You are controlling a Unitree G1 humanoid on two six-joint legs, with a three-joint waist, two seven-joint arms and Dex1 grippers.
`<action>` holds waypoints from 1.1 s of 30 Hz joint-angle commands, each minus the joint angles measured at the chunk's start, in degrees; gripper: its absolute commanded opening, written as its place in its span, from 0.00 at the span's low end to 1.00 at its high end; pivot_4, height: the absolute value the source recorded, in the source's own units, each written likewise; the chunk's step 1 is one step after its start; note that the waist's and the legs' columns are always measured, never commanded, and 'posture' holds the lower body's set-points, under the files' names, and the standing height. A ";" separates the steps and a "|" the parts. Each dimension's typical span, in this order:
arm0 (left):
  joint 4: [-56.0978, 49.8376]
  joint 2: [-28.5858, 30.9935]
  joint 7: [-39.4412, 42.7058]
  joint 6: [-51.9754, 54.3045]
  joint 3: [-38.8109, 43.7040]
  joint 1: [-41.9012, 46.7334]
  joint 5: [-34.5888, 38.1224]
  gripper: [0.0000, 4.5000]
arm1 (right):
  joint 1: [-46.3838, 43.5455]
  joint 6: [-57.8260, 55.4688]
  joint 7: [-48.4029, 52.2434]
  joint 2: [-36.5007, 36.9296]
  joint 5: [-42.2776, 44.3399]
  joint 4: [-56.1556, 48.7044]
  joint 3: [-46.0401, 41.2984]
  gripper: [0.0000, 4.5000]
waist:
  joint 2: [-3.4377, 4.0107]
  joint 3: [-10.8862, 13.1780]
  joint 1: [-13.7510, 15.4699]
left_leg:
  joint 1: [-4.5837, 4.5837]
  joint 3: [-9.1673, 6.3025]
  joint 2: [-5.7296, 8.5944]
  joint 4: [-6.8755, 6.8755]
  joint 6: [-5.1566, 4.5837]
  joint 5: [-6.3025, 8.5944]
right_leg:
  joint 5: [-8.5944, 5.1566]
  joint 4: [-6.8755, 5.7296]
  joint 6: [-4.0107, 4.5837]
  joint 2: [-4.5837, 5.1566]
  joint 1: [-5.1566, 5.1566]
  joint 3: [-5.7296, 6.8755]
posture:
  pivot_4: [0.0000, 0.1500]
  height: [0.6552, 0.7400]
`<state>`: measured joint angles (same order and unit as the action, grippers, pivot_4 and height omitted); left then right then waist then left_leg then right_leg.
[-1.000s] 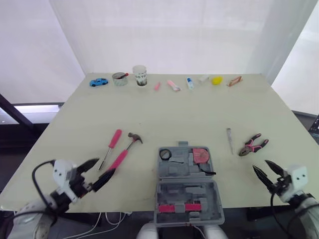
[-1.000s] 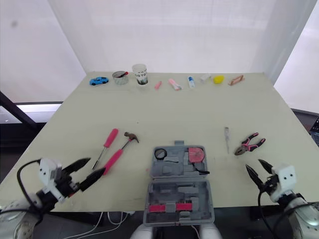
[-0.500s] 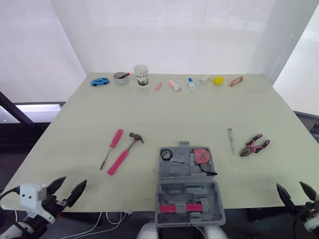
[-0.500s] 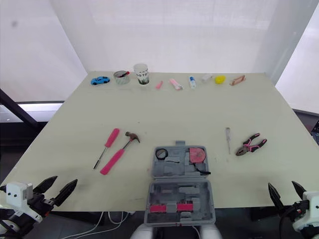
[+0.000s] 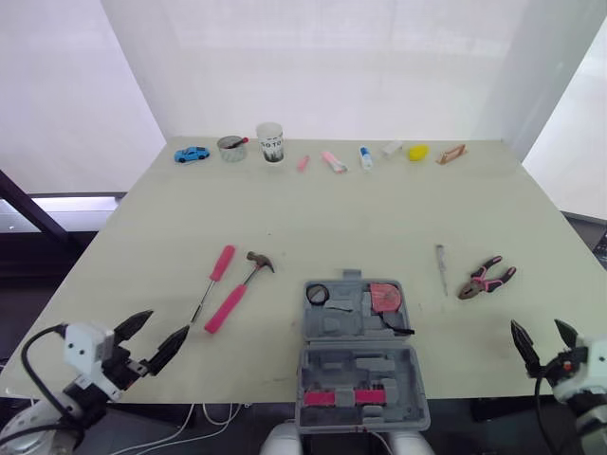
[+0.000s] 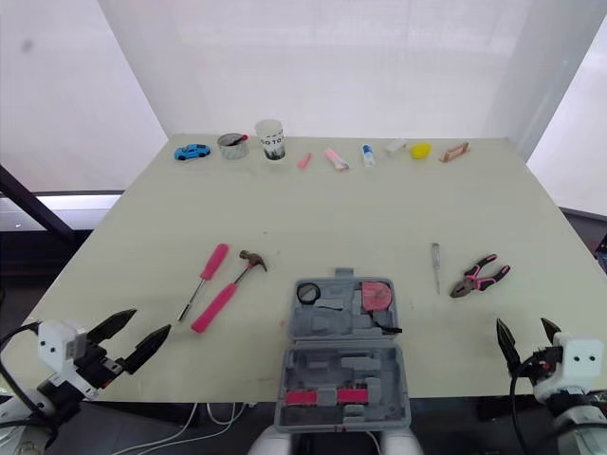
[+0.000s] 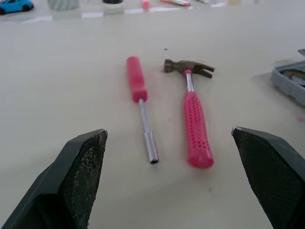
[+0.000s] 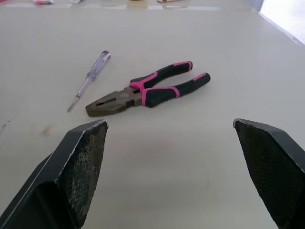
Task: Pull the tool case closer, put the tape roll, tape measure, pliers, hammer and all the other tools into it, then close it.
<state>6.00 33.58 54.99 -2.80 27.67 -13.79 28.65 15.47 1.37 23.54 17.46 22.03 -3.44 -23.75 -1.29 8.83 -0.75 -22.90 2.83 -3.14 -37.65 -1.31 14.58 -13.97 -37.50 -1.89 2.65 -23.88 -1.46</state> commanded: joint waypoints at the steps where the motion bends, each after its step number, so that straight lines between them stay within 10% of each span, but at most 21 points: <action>1: -4.50 1.68 1.64 0.49 -2.96 3.27 0.05 1.00 | -4.23 -4.85 -6.97 -1.04 -2.88 -5.63 2.55 0.98 | 0.00 0.00 0.00 | 0.02 0.02 0.03 0.00 0.00 -0.01 | 0.00 -0.04 0.00 -0.01 0.00 -0.01 | 1.00 1.00; 33: -22.14 6.87 12.50 18.39 -21.66 29.15 6.93 1.00 | -31.22 -6.81 -39.65 -15.64 -17.67 22.11 8.03 0.98 | 0.02 0.00 -1.49 | 0.09 -0.05 0.11 0.02 -0.01 -0.04 | 0.12 -0.21 -0.20 -0.75 0.02 -0.20 | 1.00 1.00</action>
<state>-14.21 40.46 67.71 15.11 6.09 14.48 34.04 -15.53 -5.59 -15.59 1.89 4.53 18.06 -15.69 -1.27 8.83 -2.24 -22.80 2.77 -3.02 -37.62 -1.32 14.54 -13.84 -37.72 -2.10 1.90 -23.86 -1.67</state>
